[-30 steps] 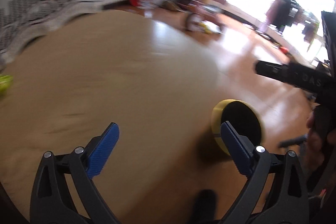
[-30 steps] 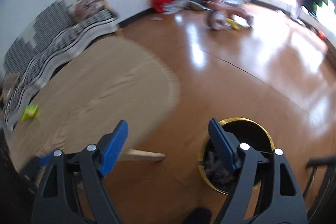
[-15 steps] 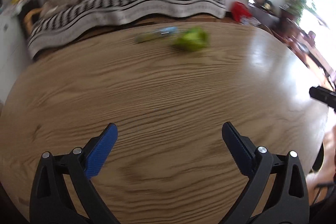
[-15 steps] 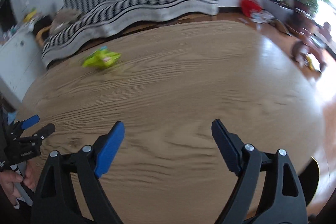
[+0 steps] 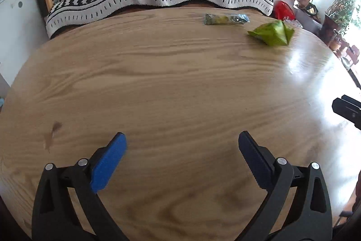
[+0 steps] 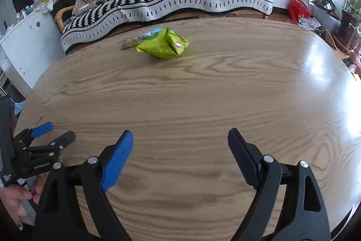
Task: Collect trash
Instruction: 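Move both tools back to the remaining trash on the table, then grasp the green popcorn bag with the right tool while the left tool grasps the blue-white wrapper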
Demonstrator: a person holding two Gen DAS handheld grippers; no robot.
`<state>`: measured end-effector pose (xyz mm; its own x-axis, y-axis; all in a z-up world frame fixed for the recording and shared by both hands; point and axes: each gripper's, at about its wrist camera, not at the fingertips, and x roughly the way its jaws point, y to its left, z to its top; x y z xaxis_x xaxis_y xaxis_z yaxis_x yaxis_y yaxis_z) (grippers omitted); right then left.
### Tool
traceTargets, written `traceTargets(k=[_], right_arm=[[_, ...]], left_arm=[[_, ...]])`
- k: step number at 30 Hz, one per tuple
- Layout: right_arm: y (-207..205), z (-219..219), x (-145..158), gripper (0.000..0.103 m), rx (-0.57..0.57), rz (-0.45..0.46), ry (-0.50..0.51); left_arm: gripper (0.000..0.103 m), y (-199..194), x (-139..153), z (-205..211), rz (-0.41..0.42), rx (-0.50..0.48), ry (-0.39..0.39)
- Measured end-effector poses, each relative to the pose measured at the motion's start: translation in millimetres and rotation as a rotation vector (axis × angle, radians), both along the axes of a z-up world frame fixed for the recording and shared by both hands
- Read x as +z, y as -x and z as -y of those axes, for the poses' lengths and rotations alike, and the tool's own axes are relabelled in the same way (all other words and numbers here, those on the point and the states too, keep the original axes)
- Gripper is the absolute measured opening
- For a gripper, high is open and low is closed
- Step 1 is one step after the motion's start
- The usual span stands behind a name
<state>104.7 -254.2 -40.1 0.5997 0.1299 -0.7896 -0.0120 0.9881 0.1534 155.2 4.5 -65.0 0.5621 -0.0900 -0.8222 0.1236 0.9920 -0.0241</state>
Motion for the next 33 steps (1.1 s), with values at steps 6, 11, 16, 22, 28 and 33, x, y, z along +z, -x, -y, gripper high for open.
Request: traceTargets(k=[6, 11, 16, 22, 28, 33], right_arm=[[-48, -6, 1, 0.085, -0.056, 0.002, -0.06], [-116, -12, 10, 0.085, -0.103, -0.007, -0.115], [-167, -29, 7, 0.085, -0.114, -0.062, -0.083], [-164, -26, -11, 0.056, -0.039, -0.06, -0.018], [-117, 7, -26, 0.057, 0.08, 0.0, -0.022], [-108, 21, -31, 0.058, 0.117, 0.03, 0.01]], left_arm=[[0.097, -35, -5, 15, 0.008, 0.011, -0.04], [0.097, -54, -5, 22, 0.016, 0.015, -0.035], [0.097, -69, -6, 29, 0.017, 0.019, -0.034], [0.097, -94, -6, 41, 0.02, -0.036, -0.035], [0.097, -143, -7, 66, 0.023, -0.15, -0.035], [0.097, -183, -7, 92, 0.028, -0.264, -0.043]])
